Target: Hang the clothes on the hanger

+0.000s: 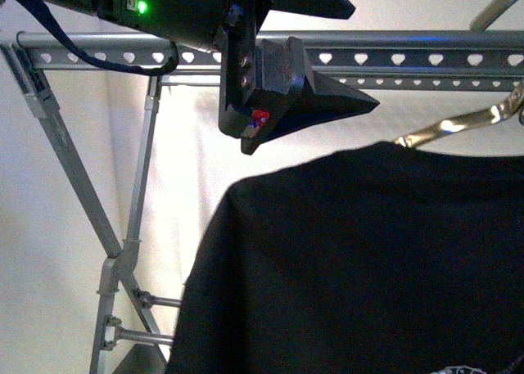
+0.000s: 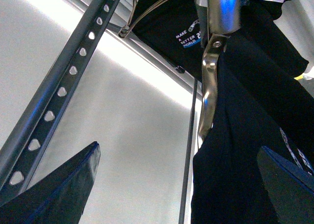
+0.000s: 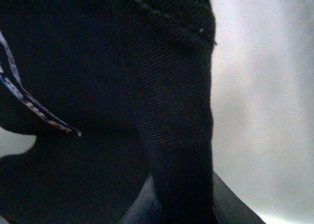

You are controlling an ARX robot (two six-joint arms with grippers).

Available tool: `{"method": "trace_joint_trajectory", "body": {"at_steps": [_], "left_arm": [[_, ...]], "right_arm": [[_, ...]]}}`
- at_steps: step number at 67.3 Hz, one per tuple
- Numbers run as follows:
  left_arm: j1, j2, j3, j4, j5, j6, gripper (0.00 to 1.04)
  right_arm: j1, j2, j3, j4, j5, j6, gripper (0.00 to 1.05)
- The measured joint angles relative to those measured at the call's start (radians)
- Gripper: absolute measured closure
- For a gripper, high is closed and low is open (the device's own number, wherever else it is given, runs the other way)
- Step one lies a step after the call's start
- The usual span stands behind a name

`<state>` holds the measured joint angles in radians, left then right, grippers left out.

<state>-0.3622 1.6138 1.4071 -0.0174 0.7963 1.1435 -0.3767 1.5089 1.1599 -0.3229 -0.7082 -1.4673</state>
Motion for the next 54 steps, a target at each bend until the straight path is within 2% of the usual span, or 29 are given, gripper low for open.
{"method": "trace_joint_trajectory", "body": {"at_steps": [16,30,32,33,35,37,39,41,42,46,54], "left_arm": [[0.0,0.0,0.0,0.0,0.0,0.0,0.07],[-0.005,-0.002,-0.006,0.021,-0.014,-0.012,0.07],[-0.017,-0.008,-0.032,0.088,-0.103,-0.044,0.07],[-0.027,-0.017,-0.066,0.18,-0.206,-0.08,0.07],[-0.034,-0.023,-0.101,0.274,-0.318,-0.154,0.07],[-0.043,-0.032,-0.159,0.442,-0.524,-0.298,0.07],[-0.048,-0.034,-0.186,0.539,-0.644,-0.394,0.07],[-0.051,-0.035,-0.195,0.591,-0.717,-0.471,0.07],[-0.052,-0.039,-0.198,0.628,-0.787,-0.563,0.07],[-0.052,-0.06,-0.2,0.674,-0.928,-0.719,0.07],[-0.045,-0.137,-0.199,0.648,-1.125,-0.892,0.07]], "right_arm": [[-0.095,-0.063,-0.124,0.04,-0.16,0.187,0.96],[-0.122,-0.141,-0.214,0.035,-0.241,0.323,0.96],[-0.123,-0.152,-0.226,0.035,-0.25,0.339,0.96],[-0.124,-0.155,-0.229,0.035,-0.253,0.349,0.96],[-0.125,-0.165,-0.238,0.035,-0.262,0.366,0.96],[-0.126,-0.174,-0.246,0.034,-0.267,0.384,0.96],[-0.126,-0.183,-0.251,0.032,-0.274,0.396,0.96],[-0.126,-0.191,-0.255,0.032,-0.279,0.413,0.96],[-0.126,-0.194,-0.256,0.032,-0.28,0.418,0.96],[-0.126,-0.208,-0.258,0.031,-0.284,0.433,0.96],[-0.123,-0.223,-0.266,0.058,-0.274,0.478,0.96]]}}
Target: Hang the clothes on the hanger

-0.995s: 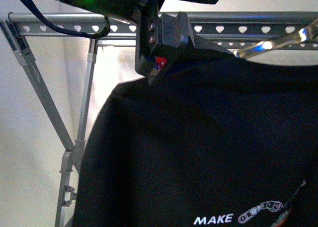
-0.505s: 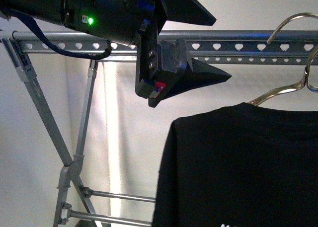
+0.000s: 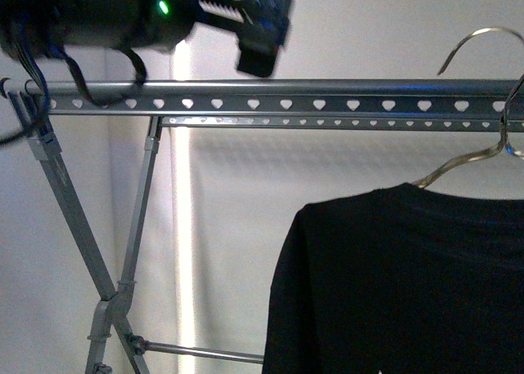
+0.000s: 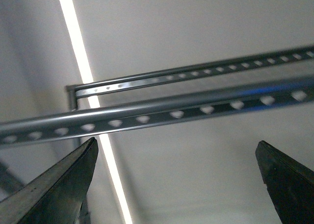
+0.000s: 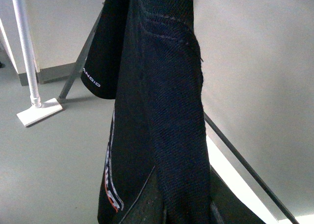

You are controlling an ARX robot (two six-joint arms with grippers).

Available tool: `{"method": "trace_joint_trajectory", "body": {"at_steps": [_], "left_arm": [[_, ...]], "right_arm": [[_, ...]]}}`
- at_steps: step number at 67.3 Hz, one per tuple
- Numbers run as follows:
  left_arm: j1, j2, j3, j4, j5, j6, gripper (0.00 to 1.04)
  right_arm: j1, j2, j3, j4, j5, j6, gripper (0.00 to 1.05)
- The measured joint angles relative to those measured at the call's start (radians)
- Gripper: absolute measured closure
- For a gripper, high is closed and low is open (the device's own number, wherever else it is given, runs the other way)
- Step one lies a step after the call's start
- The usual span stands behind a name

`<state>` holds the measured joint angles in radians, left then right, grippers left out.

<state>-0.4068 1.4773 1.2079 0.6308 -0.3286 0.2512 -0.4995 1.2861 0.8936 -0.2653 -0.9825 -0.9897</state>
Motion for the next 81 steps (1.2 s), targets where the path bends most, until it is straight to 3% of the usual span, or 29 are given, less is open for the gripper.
{"method": "trace_joint_trajectory", "body": {"at_steps": [6,12,20,25,32,37,58,75,81], "left_arm": [[0.016,-0.064,-0.001,-0.085,-0.12,-0.096,0.07],[0.042,-0.13,-0.026,-0.206,-0.175,-0.217,0.07],[0.061,-0.196,-0.1,-0.306,-0.165,-0.348,0.07],[0.06,-0.239,-0.164,-0.372,-0.105,-0.404,0.1],[0.082,-0.323,-0.311,-0.363,0.019,-0.326,0.27],[0.129,-0.422,-0.481,-0.286,0.069,-0.282,0.47],[0.244,-0.622,-0.827,-0.159,0.173,-0.26,1.03],[0.316,-0.781,-1.013,-0.135,0.239,-0.258,1.01],[0.379,-0.825,-1.047,-0.142,0.32,-0.255,1.01]], "right_arm": [[0.01,-0.014,-0.008,0.021,0.026,0.048,0.96],[0.021,-0.034,-0.008,0.023,0.055,0.1,0.96],[0.029,-0.048,-0.008,0.02,0.105,0.196,0.96],[0.032,-0.053,-0.005,0.009,0.13,0.267,0.96],[0.037,-0.058,0.005,-0.029,0.149,0.346,0.96],[0.037,-0.058,0.016,-0.059,0.188,0.407,0.96],[0.015,-0.001,0.064,-0.04,0.28,0.578,0.96],[-0.023,0.098,0.146,0.029,0.299,0.739,0.96],[-0.024,0.131,0.188,0.039,0.315,0.778,0.96]]}}
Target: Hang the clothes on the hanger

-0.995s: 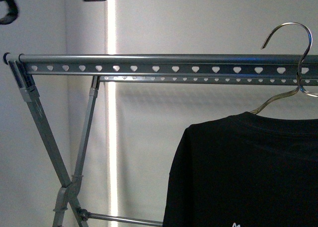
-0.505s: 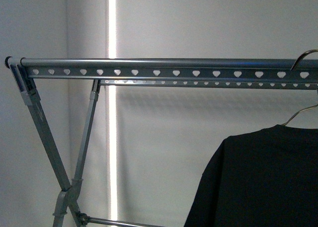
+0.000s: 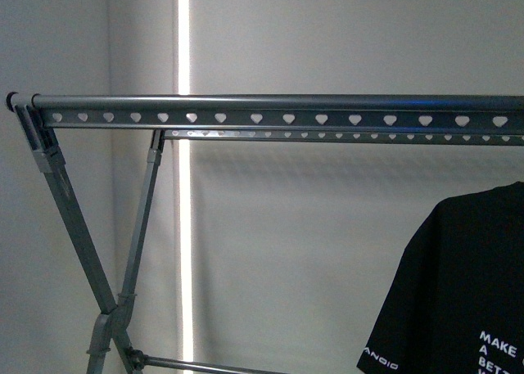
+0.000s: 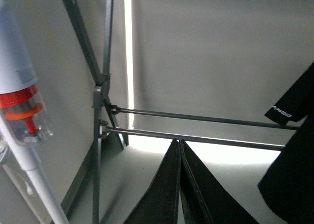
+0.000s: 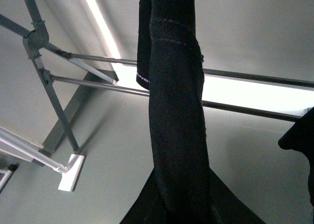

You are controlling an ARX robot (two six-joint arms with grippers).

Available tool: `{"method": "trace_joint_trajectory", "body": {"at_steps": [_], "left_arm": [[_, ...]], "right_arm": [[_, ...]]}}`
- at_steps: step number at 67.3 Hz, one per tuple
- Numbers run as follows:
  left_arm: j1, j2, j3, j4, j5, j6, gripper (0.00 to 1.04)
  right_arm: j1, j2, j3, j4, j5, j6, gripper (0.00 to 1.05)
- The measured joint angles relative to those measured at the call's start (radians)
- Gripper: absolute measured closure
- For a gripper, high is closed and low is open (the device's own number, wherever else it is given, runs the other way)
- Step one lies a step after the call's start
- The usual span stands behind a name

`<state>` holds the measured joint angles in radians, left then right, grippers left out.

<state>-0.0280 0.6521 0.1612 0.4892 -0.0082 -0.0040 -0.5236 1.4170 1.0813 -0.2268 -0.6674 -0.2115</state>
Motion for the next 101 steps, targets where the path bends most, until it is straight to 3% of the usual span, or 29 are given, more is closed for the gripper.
{"method": "trace_joint_trajectory", "body": {"at_steps": [21,44,70,78,85,101], "left_arm": [[0.026,-0.146,-0.081,-0.065,0.006,0.0,1.01],[0.026,-0.312,-0.143,-0.15,0.006,0.0,1.01],[0.026,-0.458,-0.143,-0.29,0.008,0.001,1.01],[0.026,-0.49,-0.143,-0.323,0.008,0.001,1.01],[0.026,-0.626,-0.143,-0.477,0.008,0.001,1.01],[0.026,-0.647,-0.143,-0.487,0.008,0.001,1.01]], "right_arm": [[0.044,0.082,0.175,-0.013,0.121,0.078,0.96],[0.216,0.258,0.392,-0.063,0.342,0.129,0.96],[0.199,0.35,0.447,-0.049,0.388,0.193,0.96],[0.191,0.345,0.44,0.003,0.354,0.222,0.74],[0.185,0.305,0.392,0.068,0.336,0.246,0.57],[0.172,0.077,0.119,0.348,0.325,0.302,0.15]]}}
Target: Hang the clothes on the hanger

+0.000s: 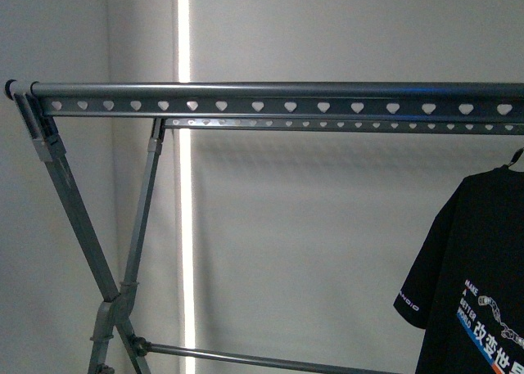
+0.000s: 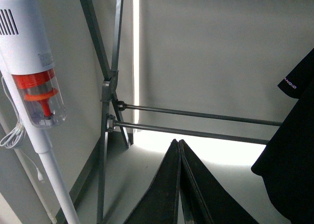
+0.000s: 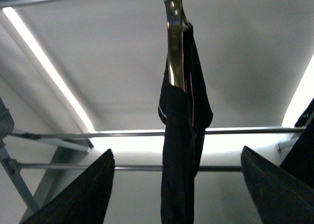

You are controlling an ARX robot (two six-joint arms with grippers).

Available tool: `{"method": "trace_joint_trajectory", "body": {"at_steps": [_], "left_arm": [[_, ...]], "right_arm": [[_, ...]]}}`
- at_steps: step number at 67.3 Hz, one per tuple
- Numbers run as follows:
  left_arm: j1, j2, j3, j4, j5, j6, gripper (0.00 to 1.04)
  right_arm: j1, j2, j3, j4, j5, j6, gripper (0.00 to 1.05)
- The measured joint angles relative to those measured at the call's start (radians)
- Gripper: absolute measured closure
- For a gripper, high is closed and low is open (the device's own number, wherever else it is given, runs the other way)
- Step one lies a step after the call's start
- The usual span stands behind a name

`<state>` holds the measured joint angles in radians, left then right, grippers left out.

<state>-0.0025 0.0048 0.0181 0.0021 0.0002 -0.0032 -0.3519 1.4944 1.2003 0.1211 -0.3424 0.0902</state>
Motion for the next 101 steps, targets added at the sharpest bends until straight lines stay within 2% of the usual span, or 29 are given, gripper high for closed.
{"method": "trace_joint_trajectory", "body": {"at_steps": [4,16,21,23,25,28,37,38,42,54,57,59,70,86,88,101], "left_arm": [[0.0,0.0,0.0,0.0,0.0,0.0,1.01],[0.0,0.0,0.0,0.0,0.0,0.0,1.01],[0.0,0.0,0.0,0.0,0.0,0.0,1.01],[0.0,0.0,0.0,0.0,0.0,0.0,1.01],[0.0,0.0,0.0,0.0,0.0,0.0,1.01],[0.0,0.0,0.0,0.0,0.0,0.0,1.01],[0.0,0.0,0.0,0.0,0.0,0.0,1.01],[0.0,0.0,0.0,0.0,0.0,0.0,1.01],[0.0,0.0,0.0,0.0,0.0,0.0,1.01],[0.0,0.0,0.0,0.0,-0.001,0.0,1.01],[0.0,0.0,0.0,0.0,0.0,0.0,1.01],[0.0,0.0,0.0,0.0,0.0,0.0,0.96],[0.0,0.0,0.0,0.0,0.0,0.0,0.52],[0.0,0.0,0.0,0.0,0.0,0.0,0.09],[0.0,0.0,0.0,0.0,0.0,0.0,0.05],[0.0,-0.001,0.0,0.0,0.0,0.0,0.07]], "right_arm": [[-0.008,-0.085,-0.106,0.091,-0.019,0.036,0.06],[0.0,-0.385,-0.463,0.331,-0.025,0.141,0.07],[0.054,-0.592,-0.716,0.414,0.041,0.213,0.07],[0.103,-0.698,-0.82,0.413,0.114,0.214,0.08],[0.156,-0.802,-0.888,0.317,0.17,0.149,0.15],[0.196,-0.887,-0.943,0.229,0.188,0.052,0.26],[0.234,-0.958,-1.0,0.216,0.233,-0.049,0.5],[0.24,-0.969,-1.013,0.215,0.238,-0.06,0.56],[0.311,-1.009,-1.047,0.206,0.328,-0.074,0.72],[0.348,-1.075,-1.092,0.188,0.339,-0.087,1.03],[0.348,-1.093,-1.104,0.181,0.341,-0.087,1.02],[0.348,-1.11,-1.114,0.174,0.341,-0.088,1.02],[0.348,-1.188,-1.145,0.13,0.341,-0.088,1.02],[0.348,-1.258,-1.182,0.107,0.341,-0.088,1.02],[0.348,-1.27,-1.195,0.103,0.341,-0.088,1.02],[0.348,-1.326,-1.195,0.052,0.341,-0.088,1.02]]}}
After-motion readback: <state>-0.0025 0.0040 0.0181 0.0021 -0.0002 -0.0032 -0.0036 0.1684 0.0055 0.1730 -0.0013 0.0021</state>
